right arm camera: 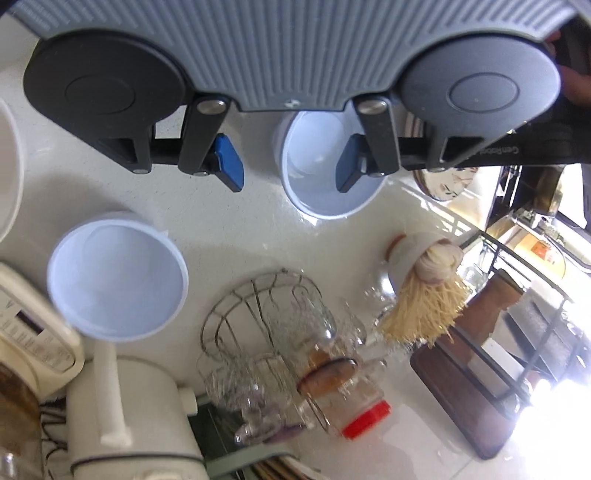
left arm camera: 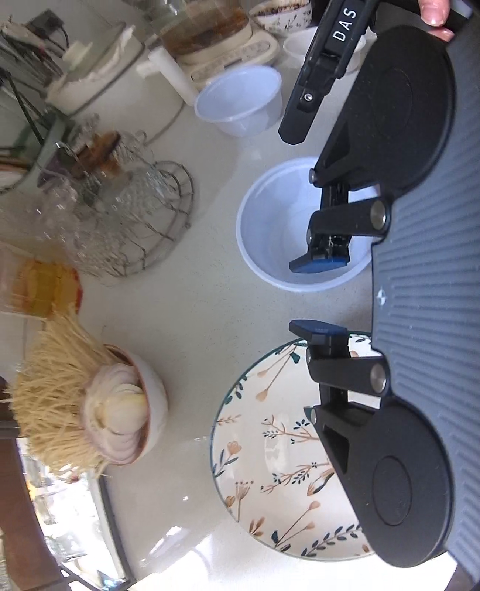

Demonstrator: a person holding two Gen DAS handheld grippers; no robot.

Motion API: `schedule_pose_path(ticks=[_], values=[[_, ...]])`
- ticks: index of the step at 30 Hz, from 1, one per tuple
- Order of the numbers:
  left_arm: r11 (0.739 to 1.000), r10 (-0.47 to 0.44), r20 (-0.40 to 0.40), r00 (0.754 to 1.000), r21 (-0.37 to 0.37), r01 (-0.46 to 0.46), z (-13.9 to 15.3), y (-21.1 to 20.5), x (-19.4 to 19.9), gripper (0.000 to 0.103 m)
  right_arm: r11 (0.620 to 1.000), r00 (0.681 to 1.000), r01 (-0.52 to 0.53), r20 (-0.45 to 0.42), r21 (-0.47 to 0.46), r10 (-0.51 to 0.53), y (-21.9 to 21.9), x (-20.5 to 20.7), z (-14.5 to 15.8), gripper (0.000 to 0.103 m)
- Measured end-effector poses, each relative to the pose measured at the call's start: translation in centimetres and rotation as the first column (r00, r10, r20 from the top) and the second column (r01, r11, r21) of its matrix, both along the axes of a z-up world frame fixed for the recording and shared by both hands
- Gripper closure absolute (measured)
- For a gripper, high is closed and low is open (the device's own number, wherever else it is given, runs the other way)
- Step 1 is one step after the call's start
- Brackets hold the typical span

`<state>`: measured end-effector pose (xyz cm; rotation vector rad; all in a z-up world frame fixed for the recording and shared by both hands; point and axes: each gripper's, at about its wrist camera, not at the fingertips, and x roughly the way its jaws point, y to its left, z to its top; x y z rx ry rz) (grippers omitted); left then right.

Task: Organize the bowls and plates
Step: 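Lower the plastic bowl onto the counter and open both tools, then move both tools to the second white plastic bowl by the kettle base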

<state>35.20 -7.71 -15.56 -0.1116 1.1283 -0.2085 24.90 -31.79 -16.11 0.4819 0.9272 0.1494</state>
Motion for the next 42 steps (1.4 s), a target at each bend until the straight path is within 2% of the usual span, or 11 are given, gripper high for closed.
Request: schedule_pose_path(ticks=[3,8,12,19,23,29,34,42], values=[[0.998,-0.063,0.035,0.997,0.022,0.062,1.8,-0.3,-0.8,0.071,0.999,0.999,0.016,0.041,-0.027,-0.015,0.3,-1.0,1.8,0.044],[0.994,-0.112,0.098,0.989,0.0,0.113,5.2,0.0,-1.8,0.071,0.995,0.995,0.066,0.085,-0.078,-0.06,1.3,-2.9,4.8,0.044],[0.988,-0.145,0.135,0.98,-0.024,0.15,7.5,0.0,-3.0,0.071,0.989,0.987,0.121,0.114,-0.083,-0.111,1.8,-4.8,6.6,0.044],[0.973,-0.211,0.212,0.954,-0.045,0.225,10.5,0.2,-5.4,0.071,0.97,0.973,0.193,0.153,-0.149,-0.17,3.3,-7.5,8.8,0.044],[0.961,-0.245,0.256,0.935,-0.067,0.27,12.2,0.7,-7.1,0.071,0.962,0.964,0.227,0.174,-0.152,-0.2,3.9,-9.4,10.2,0.044],[0.94,-0.304,0.28,0.911,-0.071,0.335,13.4,1.6,-9.2,0.071,0.947,0.949,0.277,0.199,-0.163,-0.244,5.5,-12.0,12.0,0.044],[0.923,-0.358,0.297,0.885,-0.032,0.383,14.4,2.1,-10.2,0.071,0.938,0.938,0.312,0.209,-0.149,-0.278,6.4,-13.5,13.0,0.044],[0.918,-0.35,0.294,0.889,-0.08,0.388,14.4,2.5,-10.9,0.067,0.926,0.926,0.343,0.225,-0.16,-0.304,6.9,-14.9,13.7,0.044]])
